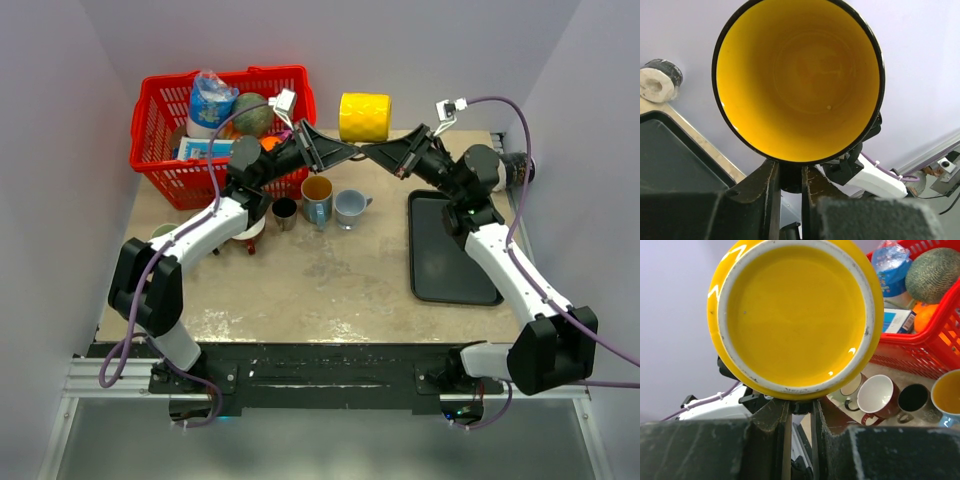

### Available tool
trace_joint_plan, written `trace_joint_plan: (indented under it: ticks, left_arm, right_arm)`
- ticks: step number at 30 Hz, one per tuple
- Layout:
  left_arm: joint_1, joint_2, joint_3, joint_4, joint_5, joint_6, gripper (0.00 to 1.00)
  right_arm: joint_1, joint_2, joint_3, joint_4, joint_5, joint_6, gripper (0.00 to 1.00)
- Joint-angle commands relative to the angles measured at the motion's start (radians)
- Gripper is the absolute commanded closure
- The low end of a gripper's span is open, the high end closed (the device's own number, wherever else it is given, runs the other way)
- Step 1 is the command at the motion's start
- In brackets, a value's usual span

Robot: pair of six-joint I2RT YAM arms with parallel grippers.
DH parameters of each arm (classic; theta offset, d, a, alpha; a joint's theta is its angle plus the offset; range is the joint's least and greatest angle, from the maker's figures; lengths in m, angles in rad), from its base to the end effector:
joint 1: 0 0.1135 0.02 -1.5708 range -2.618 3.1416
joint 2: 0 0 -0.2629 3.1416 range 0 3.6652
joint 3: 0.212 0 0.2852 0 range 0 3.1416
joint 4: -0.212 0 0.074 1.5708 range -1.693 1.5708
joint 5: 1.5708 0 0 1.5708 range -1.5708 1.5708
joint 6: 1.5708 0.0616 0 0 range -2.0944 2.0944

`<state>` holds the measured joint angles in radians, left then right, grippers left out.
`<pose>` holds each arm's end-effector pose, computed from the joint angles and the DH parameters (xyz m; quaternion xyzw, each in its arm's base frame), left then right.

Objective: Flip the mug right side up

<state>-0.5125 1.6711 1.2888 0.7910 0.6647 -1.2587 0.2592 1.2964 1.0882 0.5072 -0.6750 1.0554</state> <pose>0.3647 -0.2488 0.3754 0.0648 0.5826 -0.7251 0.3614 0.3291 0.1271 0.4036 -0.0283 0.6198 0.6195 0.4808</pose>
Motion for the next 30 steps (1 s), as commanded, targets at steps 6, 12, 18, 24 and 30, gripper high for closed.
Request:
trace_joint_plan:
  ticks: [6, 12, 18, 24, 30]
  left_arm:
    - [0.000, -0.083, 0.060, -0.224, -0.109, 0.254, 1.00]
    - [-0.001, -0.109, 0.073, -0.357, -0.160, 0.352, 1.00]
    - [-0.001, -0.108, 0.092, -0.441, -0.191, 0.422, 1.00]
    - [-0.049, -0.109, 0.170, -0.634, -0.315, 0.615, 1.00]
    - [-0.171, -0.082, 0.244, -0.789, -0.479, 0.798, 1.00]
  right_arm:
    - [0.031, -0.026, 0.039, -0.220, 0.049, -0.185, 0.88]
    - [0.029, -0.048, 0.035, -0.289, 0.130, -0.239, 0.48]
    - [0.029, -0.032, 0.091, -0.444, 0.178, -0.331, 0.37]
    - [0.029, -0.055, 0.150, -0.686, 0.432, -0.425, 0.28]
    - [0.022, -0.036, 0.265, -1.012, 0.803, -0.459, 0.26]
